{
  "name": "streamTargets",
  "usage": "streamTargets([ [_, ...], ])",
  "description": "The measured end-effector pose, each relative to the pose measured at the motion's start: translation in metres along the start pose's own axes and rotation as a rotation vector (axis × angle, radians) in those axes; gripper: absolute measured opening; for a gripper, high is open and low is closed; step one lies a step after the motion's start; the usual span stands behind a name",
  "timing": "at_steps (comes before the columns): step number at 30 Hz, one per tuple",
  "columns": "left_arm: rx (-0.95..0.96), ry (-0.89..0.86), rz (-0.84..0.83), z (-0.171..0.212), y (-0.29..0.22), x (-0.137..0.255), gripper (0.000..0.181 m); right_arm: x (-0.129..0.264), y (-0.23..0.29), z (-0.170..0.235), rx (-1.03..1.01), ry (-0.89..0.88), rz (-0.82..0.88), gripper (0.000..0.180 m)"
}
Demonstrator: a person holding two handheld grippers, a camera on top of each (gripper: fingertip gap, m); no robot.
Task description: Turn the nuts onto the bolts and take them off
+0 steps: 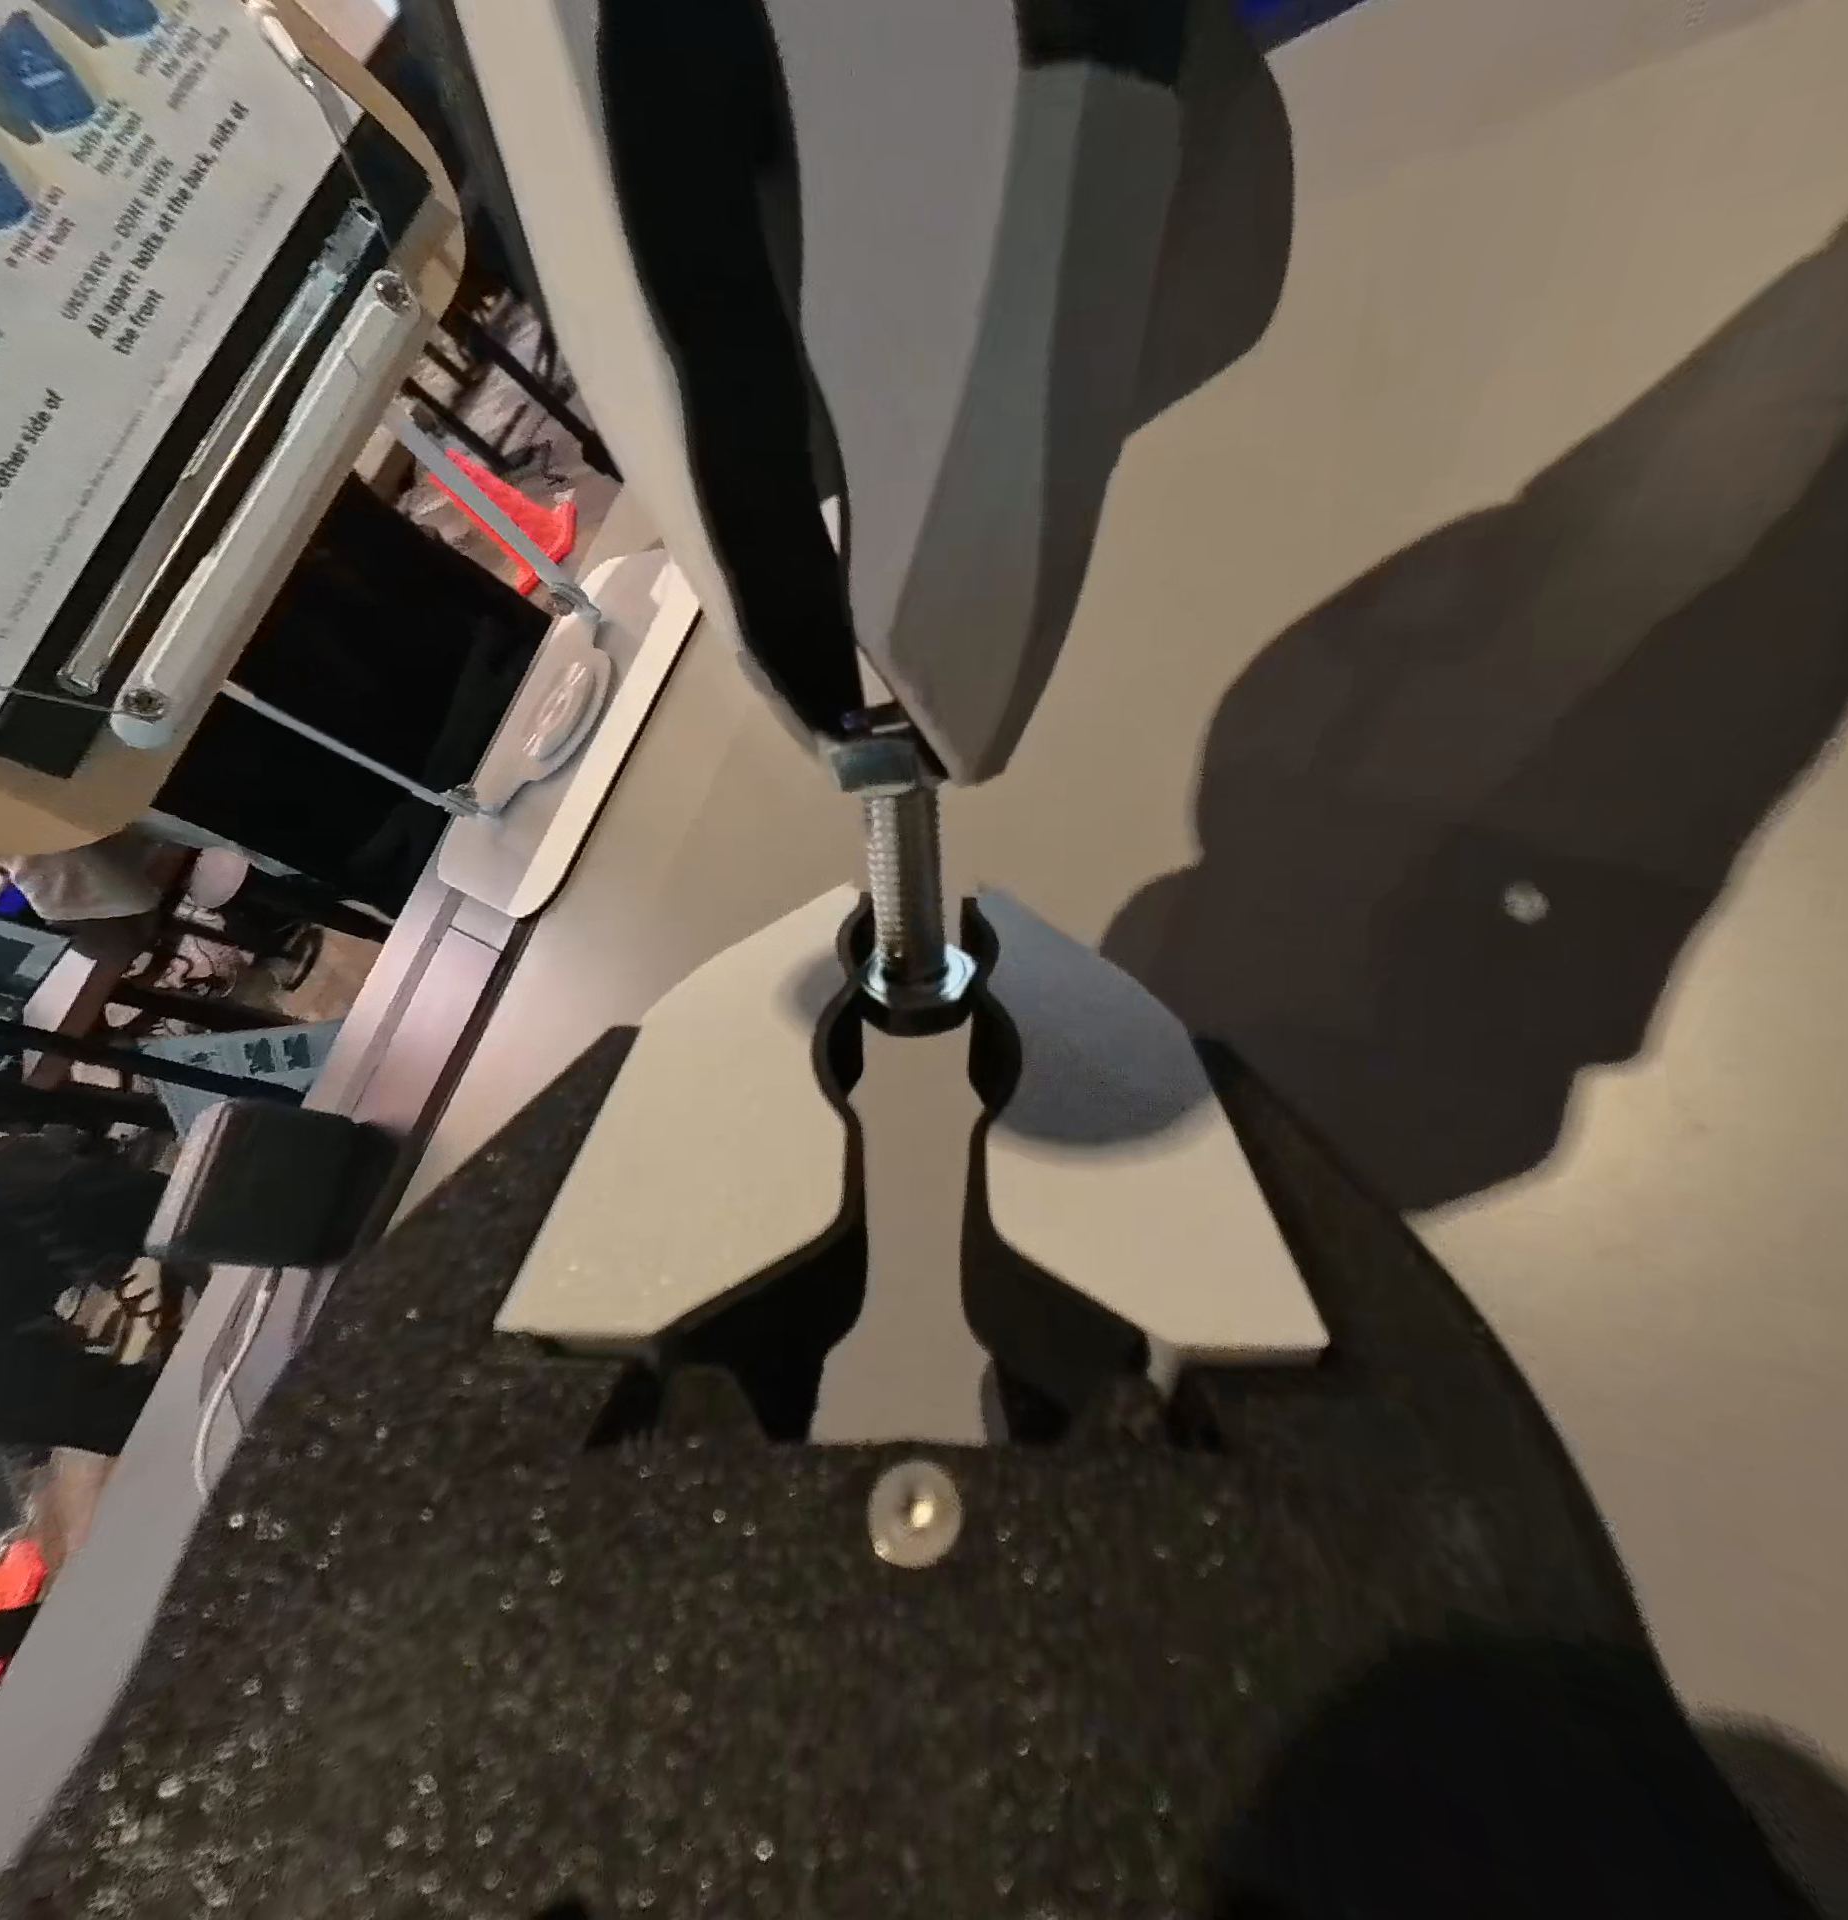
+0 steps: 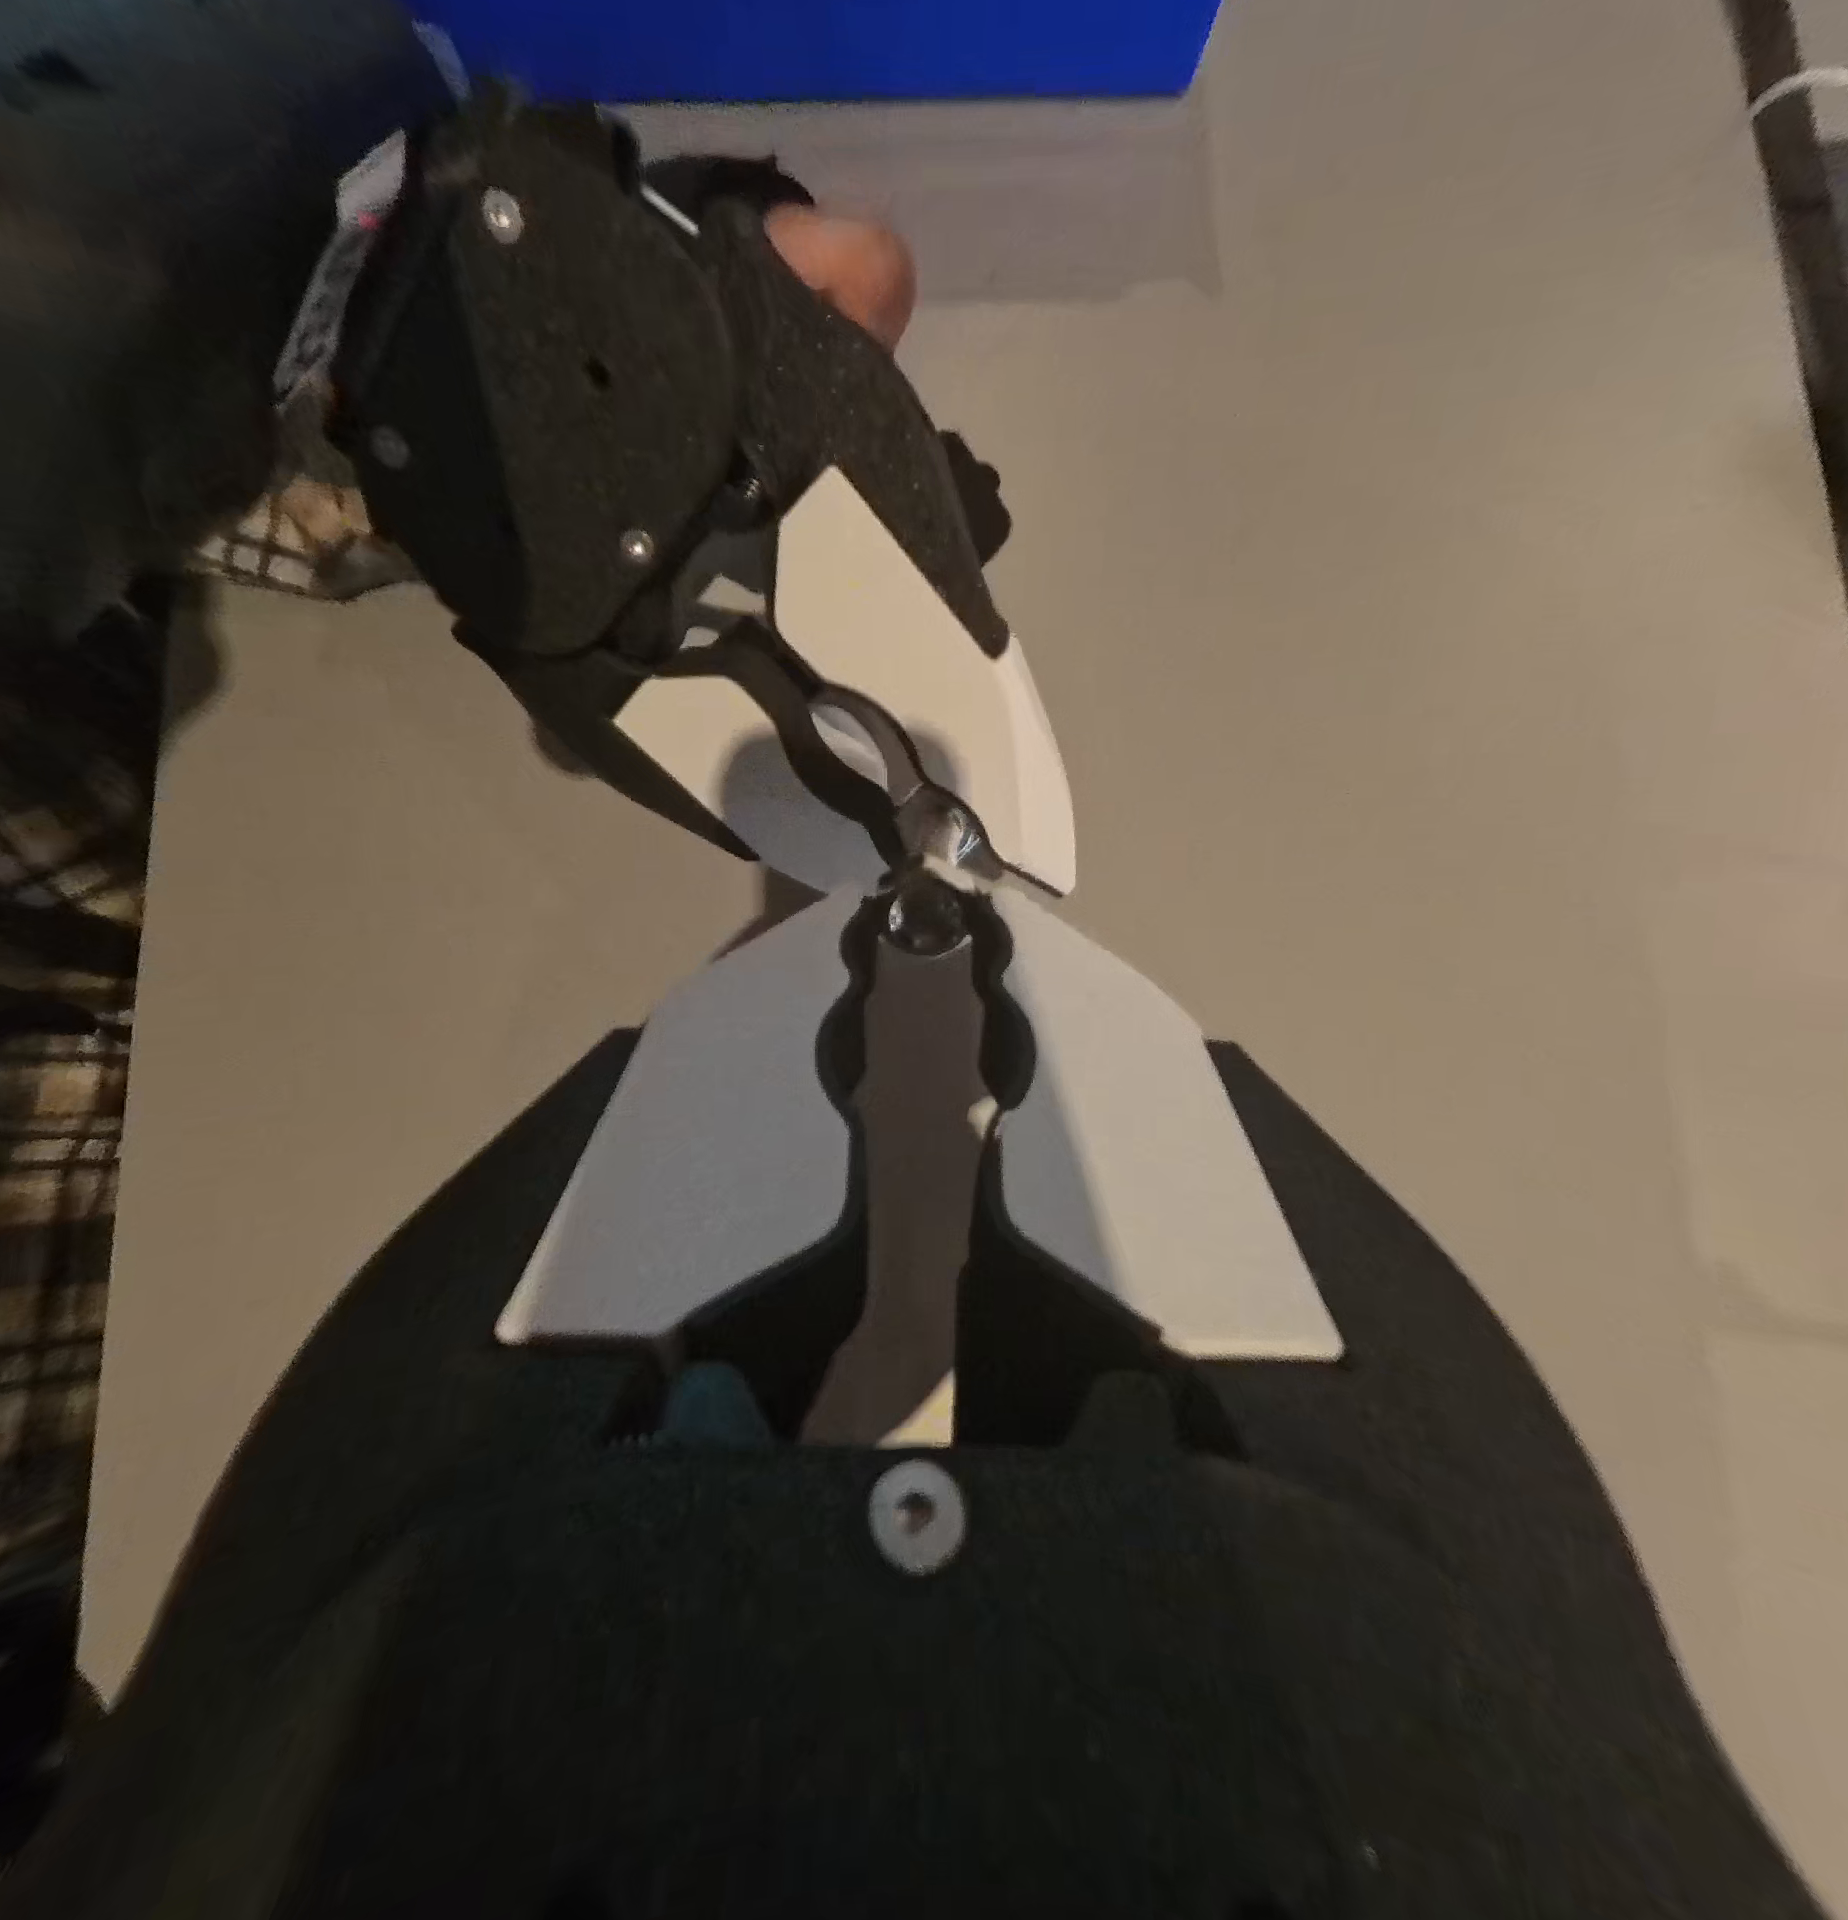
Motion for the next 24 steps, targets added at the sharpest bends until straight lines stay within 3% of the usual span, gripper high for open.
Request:
streamTargets([
  [6, -0.017, 0.046, -0.017, 0.006, -0.001, -0.005, 0.015, -0.006, -0.003, 0.005, -0.069, 0.043, 0.016, 0.017],
  [15, 0.012, 0.071, -0.015, 0.012, 0.002, -0.009, 0.015, -0.014, -0.013, 0.011, -0.433, 0.067, 0.042, 0.017],
  [24, 0.012, 0.084, -0.019, 0.015, 0.003, -0.011, 0.015, -0.017, -0.016, 0.013, -0.667, 0.017, -0.010, 0.017],
])
Point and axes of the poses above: each gripper's, where its closed fingertips meet, x back along the fingers, z out of its underside, y = z × x across the jaws, the point moved 3 cm from there along x, back along the fingers, and after that the axes turned 10 degrees about x, right-handed, at the moved point
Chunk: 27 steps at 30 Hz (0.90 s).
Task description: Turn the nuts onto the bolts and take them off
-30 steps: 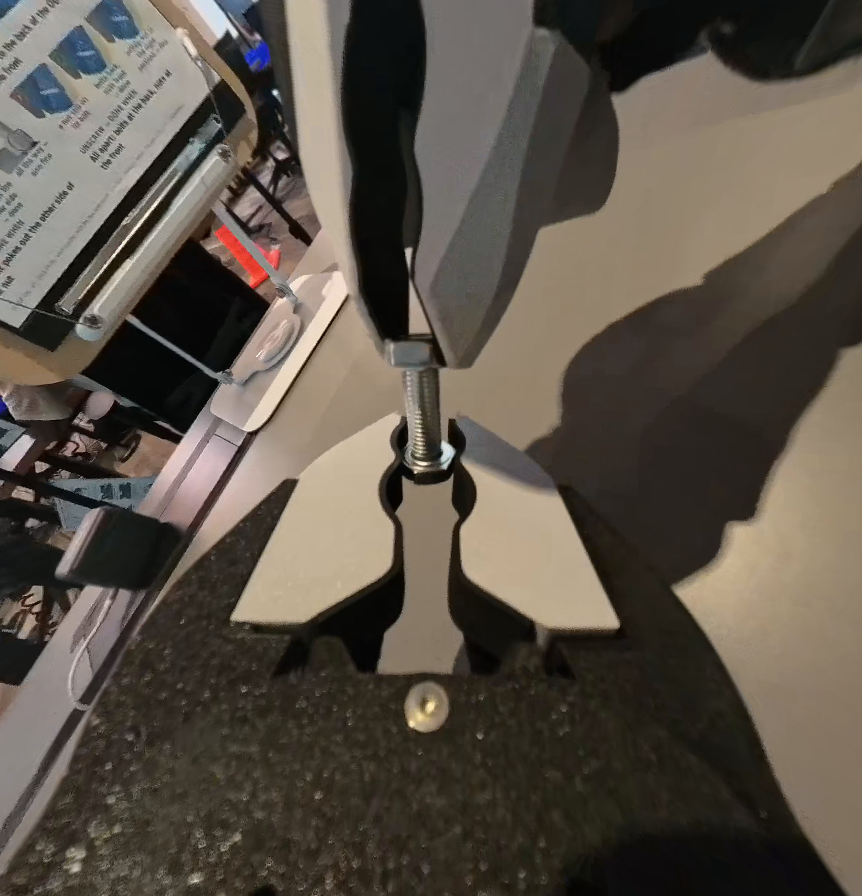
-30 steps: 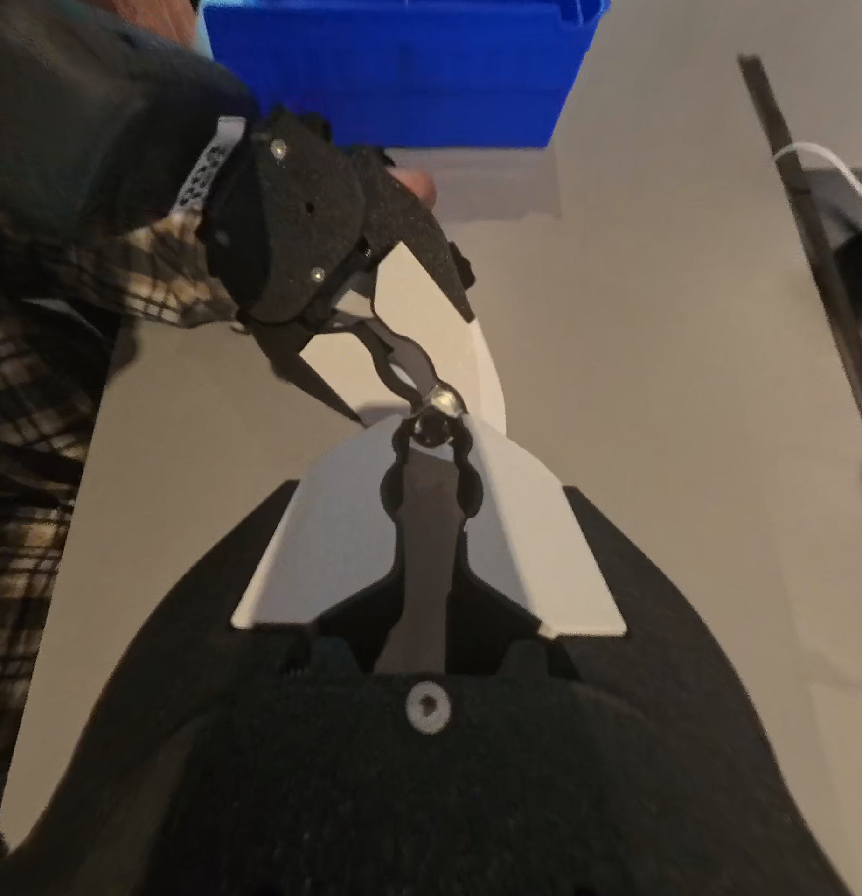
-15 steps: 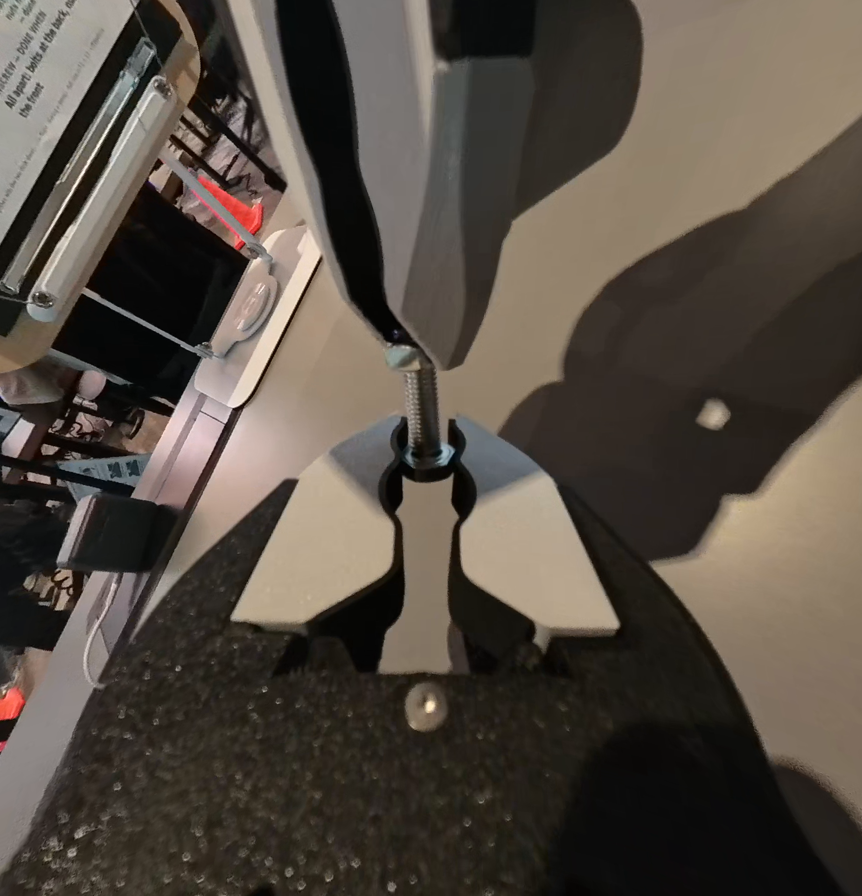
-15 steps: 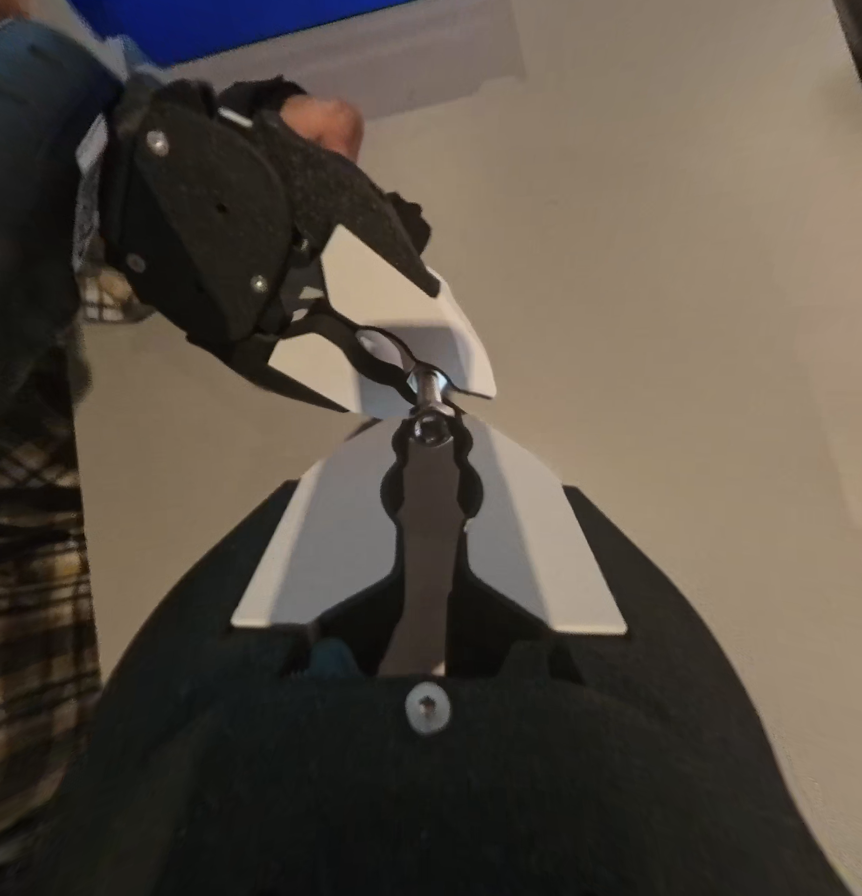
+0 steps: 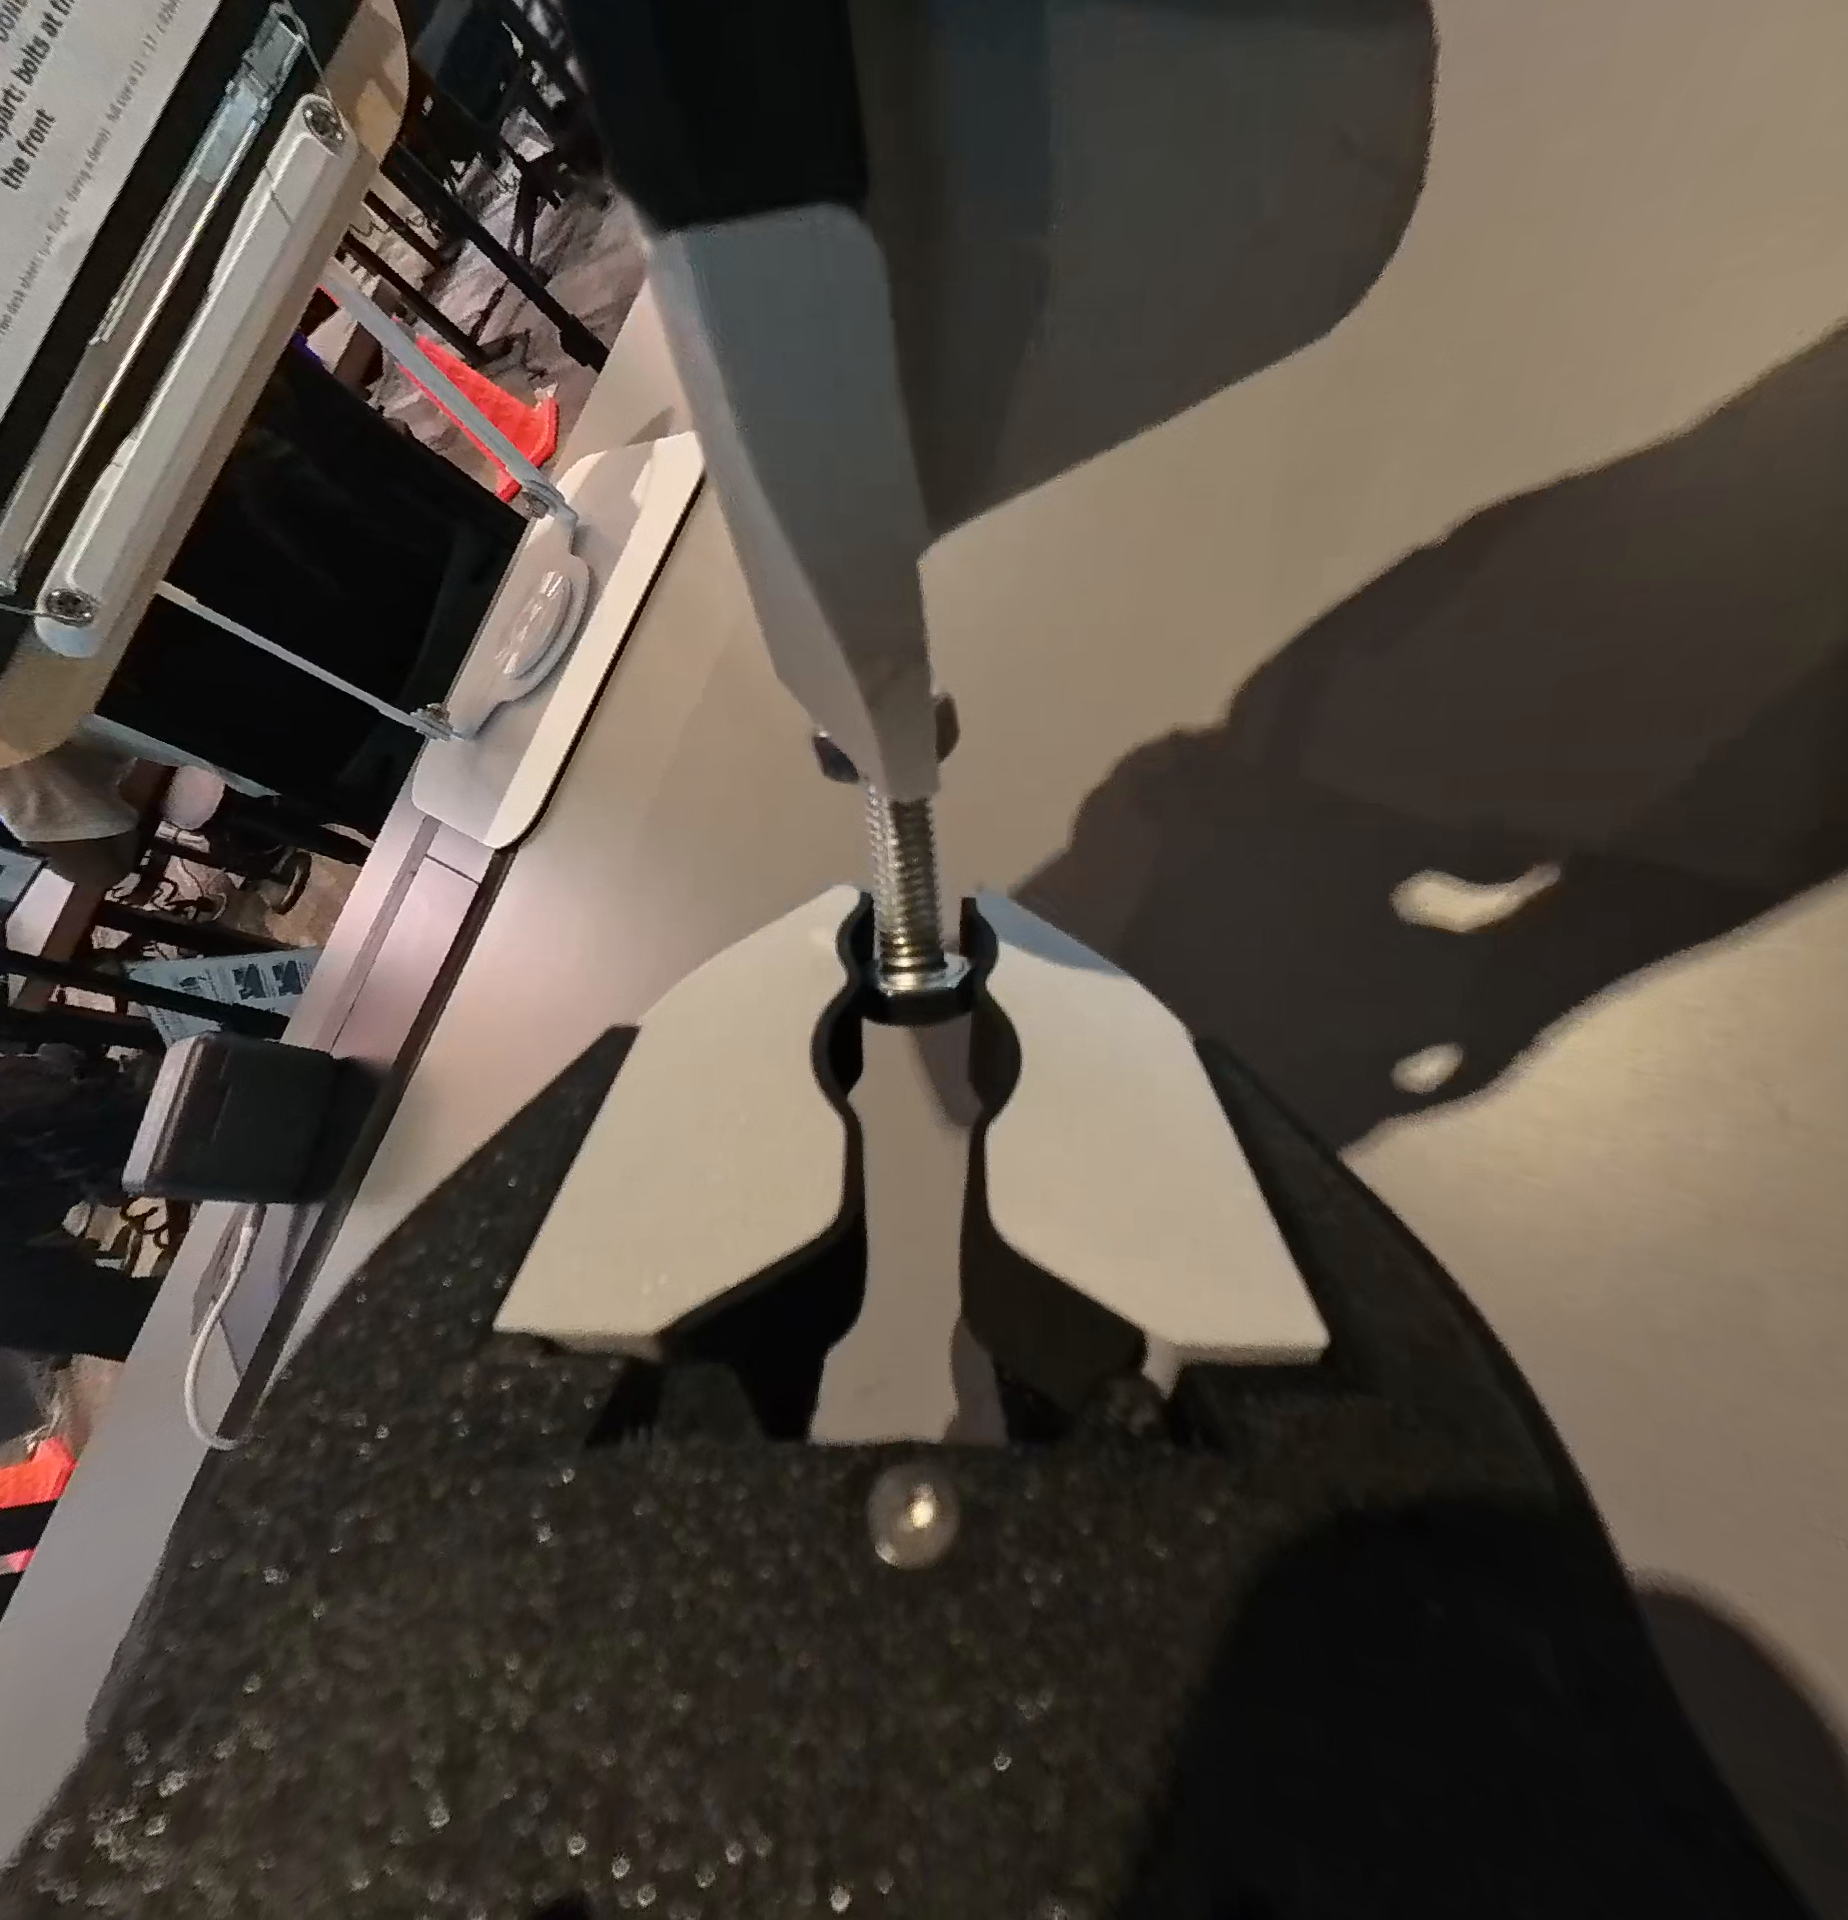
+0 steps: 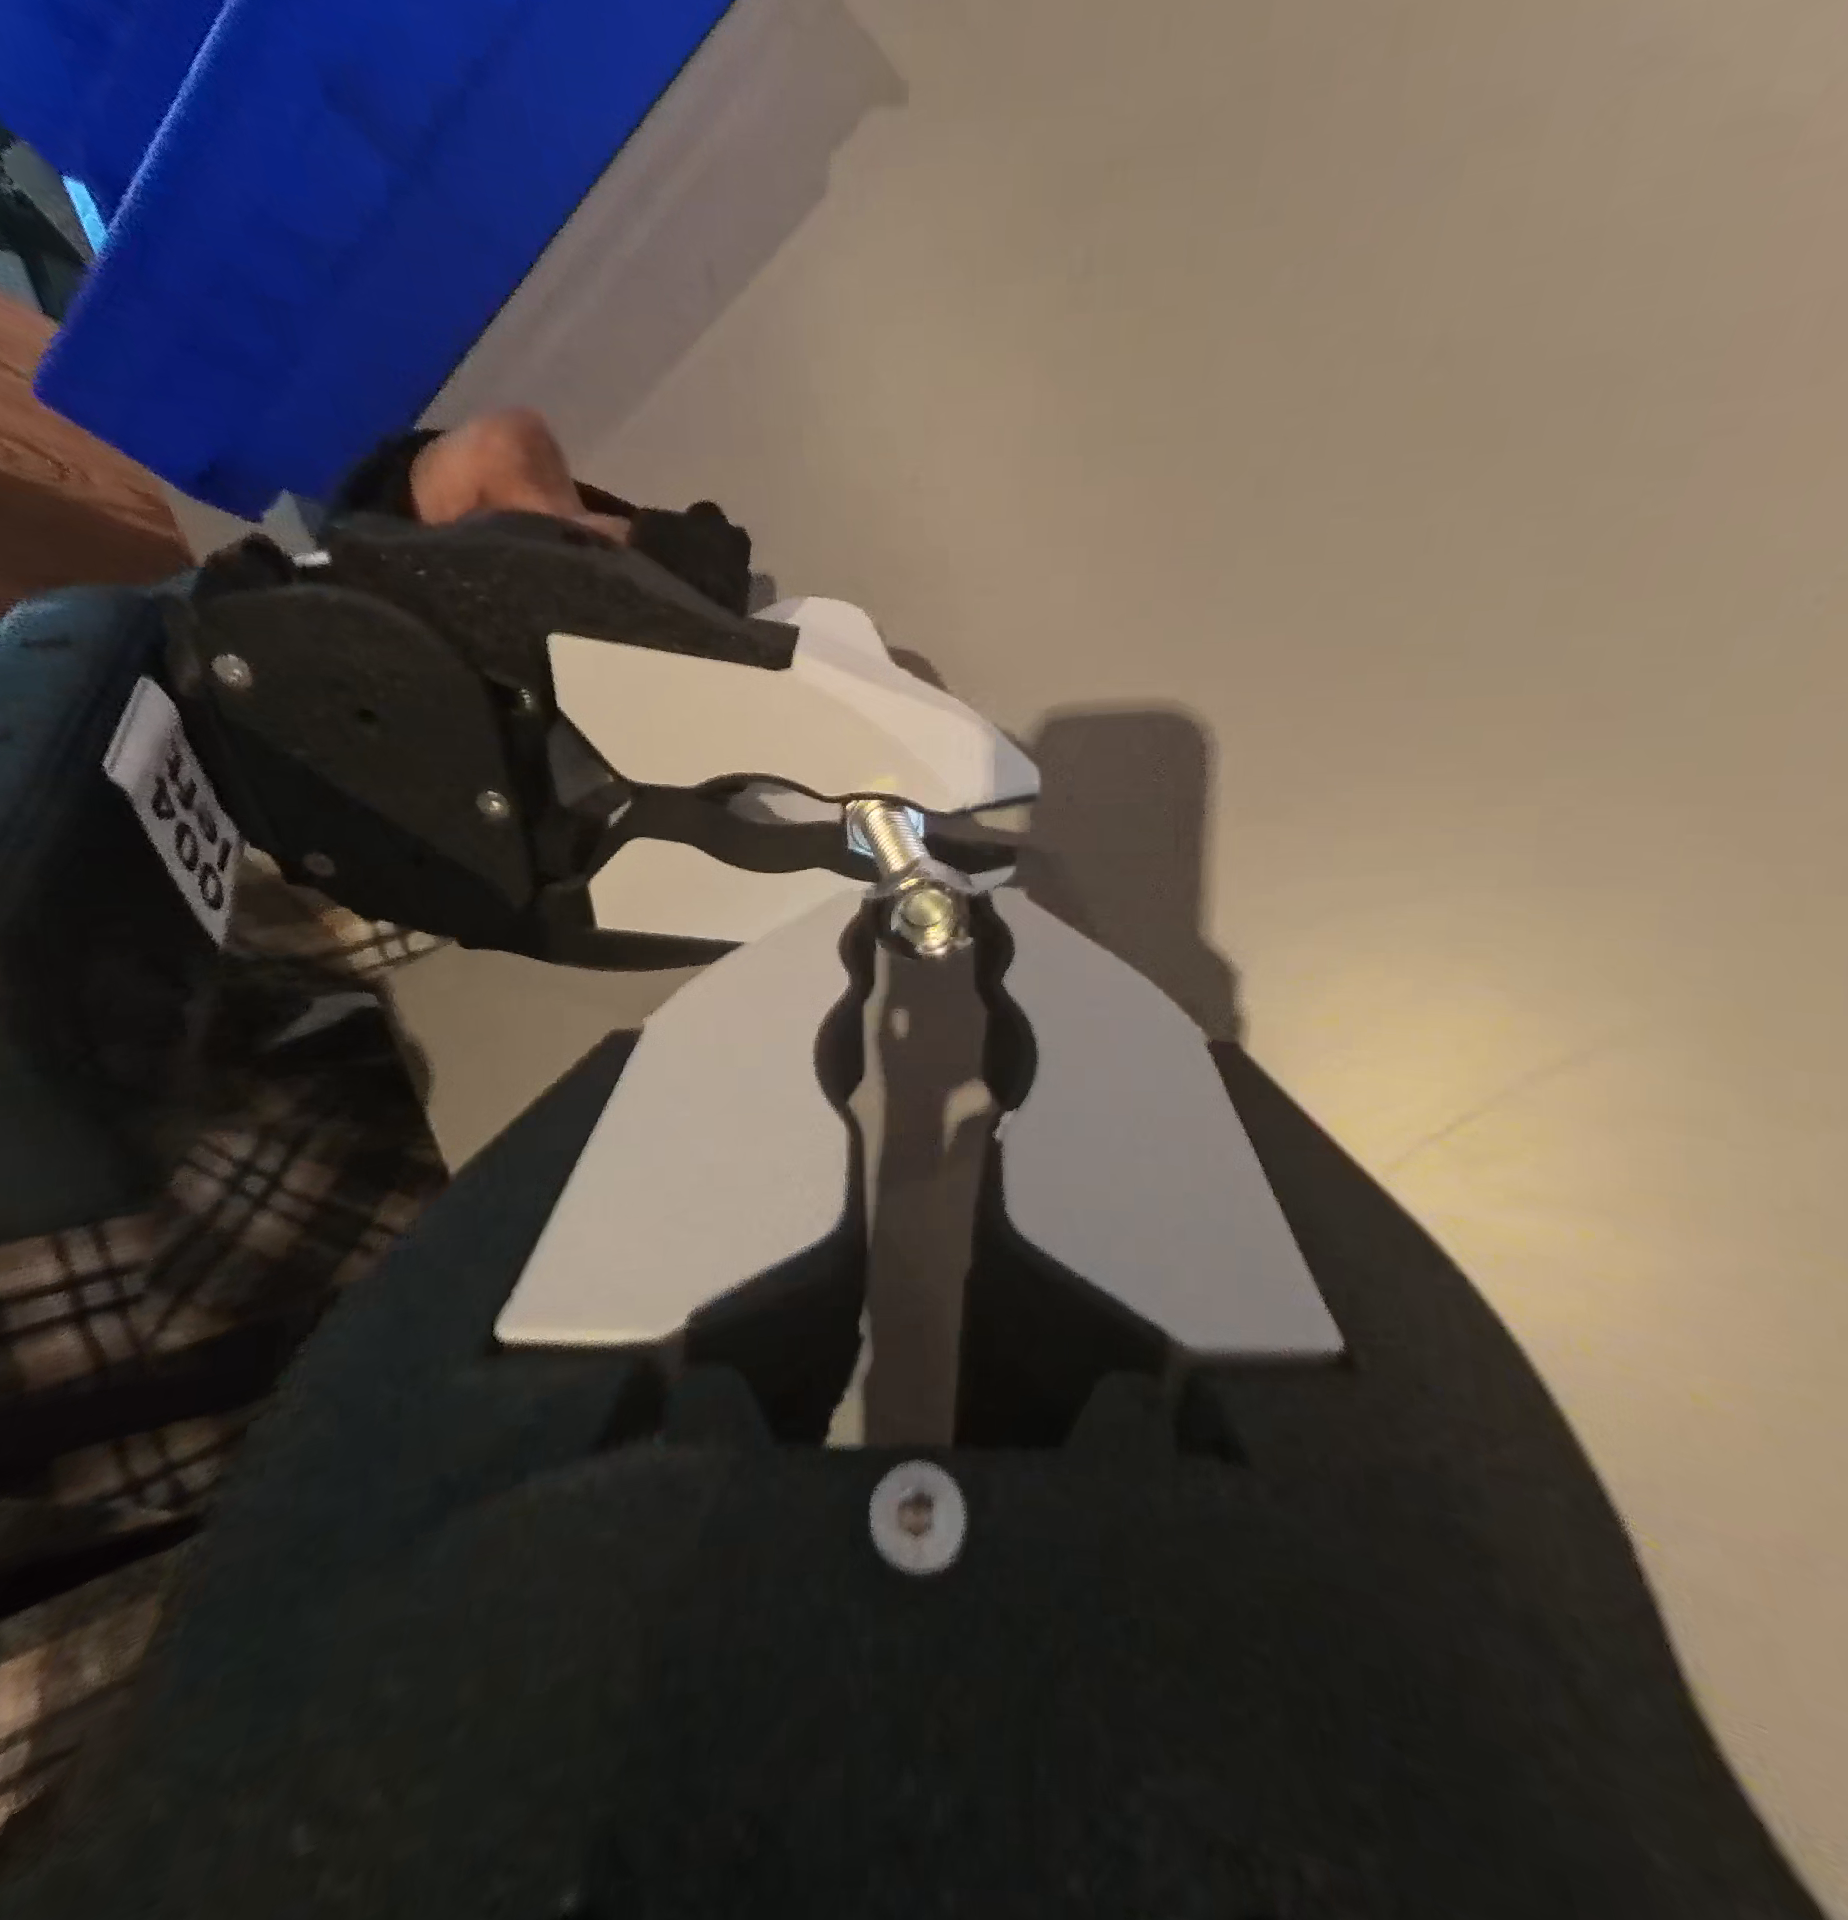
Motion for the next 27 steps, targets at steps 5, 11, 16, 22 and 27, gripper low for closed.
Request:
streamTargets([
  [5, -0.006, 0.007, 0.001, 0.0011, -0.0006, -0.0009, 0.015, -0.0019, -0.0025, 0.0009, -0.107, -0.001, -0.025, 0.018],
  [11, -0.004, 0.001, 0.005, 0.0004, -0.0006, -0.0001, 0.015, -0.0033, -0.0046, 0.0012, -0.165, -0.010, -0.061, 0.018],
  [16, 0.010, -0.010, 0.014, -0.0010, -0.0005, 0.0008, 0.015, -0.0049, -0.0059, 0.0008, -0.151, -0.011, -0.075, 0.018],
  [22, 0.047, -0.029, 0.046, -0.0026, -0.0010, 0.0021, 0.015, -0.0069, -0.0046, -0.0017, -0.110, -0.021, -0.106, 0.018],
  [27, 0.091, -0.048, 0.068, -0.0036, 0.0006, 0.0032, 0.015, -0.0050, -0.0020, -0.0052, -0.088, -0.043, -0.130, 0.018],
])
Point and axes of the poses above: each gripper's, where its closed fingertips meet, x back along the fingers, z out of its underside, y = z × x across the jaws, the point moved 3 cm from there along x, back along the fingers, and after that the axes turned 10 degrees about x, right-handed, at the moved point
